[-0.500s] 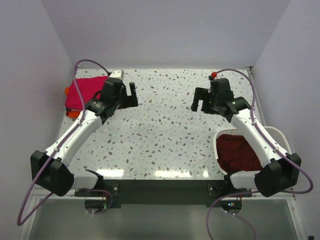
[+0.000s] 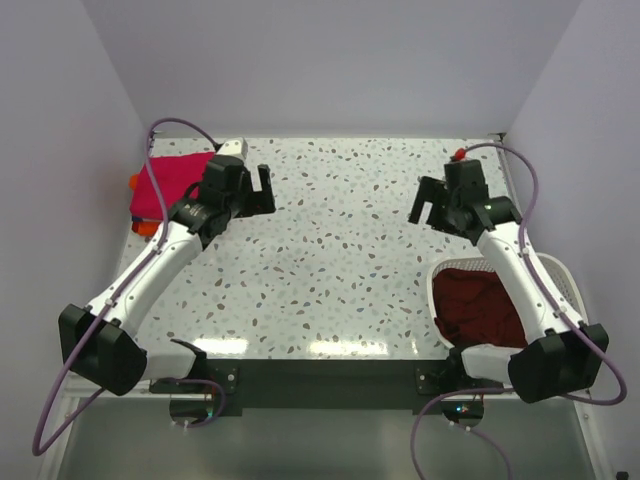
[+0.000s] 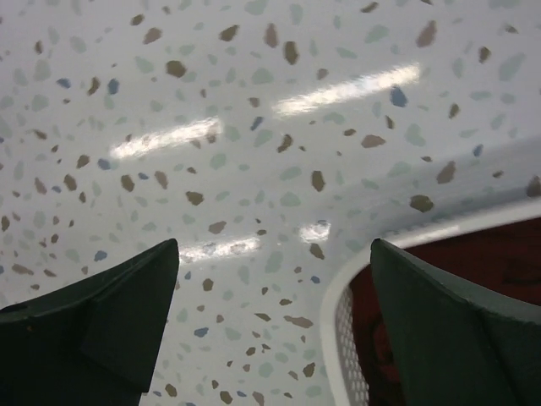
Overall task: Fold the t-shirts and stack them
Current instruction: Grab the tshirt from the pile
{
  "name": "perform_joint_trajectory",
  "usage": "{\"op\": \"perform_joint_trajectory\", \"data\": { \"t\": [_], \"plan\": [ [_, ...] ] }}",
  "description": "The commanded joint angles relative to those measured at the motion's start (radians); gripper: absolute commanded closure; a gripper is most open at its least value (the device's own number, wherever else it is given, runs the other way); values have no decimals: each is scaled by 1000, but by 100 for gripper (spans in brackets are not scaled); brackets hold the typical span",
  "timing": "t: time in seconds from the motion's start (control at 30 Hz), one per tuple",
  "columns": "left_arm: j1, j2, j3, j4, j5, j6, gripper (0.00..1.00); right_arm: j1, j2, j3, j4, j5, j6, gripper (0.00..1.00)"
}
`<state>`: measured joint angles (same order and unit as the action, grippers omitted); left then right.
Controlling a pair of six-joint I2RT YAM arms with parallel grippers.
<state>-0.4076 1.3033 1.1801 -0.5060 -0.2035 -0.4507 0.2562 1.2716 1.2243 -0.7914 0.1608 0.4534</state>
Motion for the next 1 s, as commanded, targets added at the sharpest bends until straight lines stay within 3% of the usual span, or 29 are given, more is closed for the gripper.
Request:
{"op": "perform_joint_trajectory", "data": {
  "t": [0.0, 0.13, 0.27, 0.67, 0.97],
  "plan": [
    [6, -32, 1, 1, 18, 32, 0, -186, -64, -63, -138, 20, 65, 1],
    [6, -30, -20, 12, 44, 37, 0, -334, -107, -144, -204, 43, 74, 1],
    [4, -30, -46, 37, 70, 53, 0, -449, -81, -204, -265, -47, 105, 1],
    [6, -35, -94, 96, 122, 87, 0, -459, -71, -324, -351, 33, 197, 1],
    [6, -35, -100, 100, 122, 110, 0, -459, -43, -430, -269, 13, 241, 1]
  ]
}}
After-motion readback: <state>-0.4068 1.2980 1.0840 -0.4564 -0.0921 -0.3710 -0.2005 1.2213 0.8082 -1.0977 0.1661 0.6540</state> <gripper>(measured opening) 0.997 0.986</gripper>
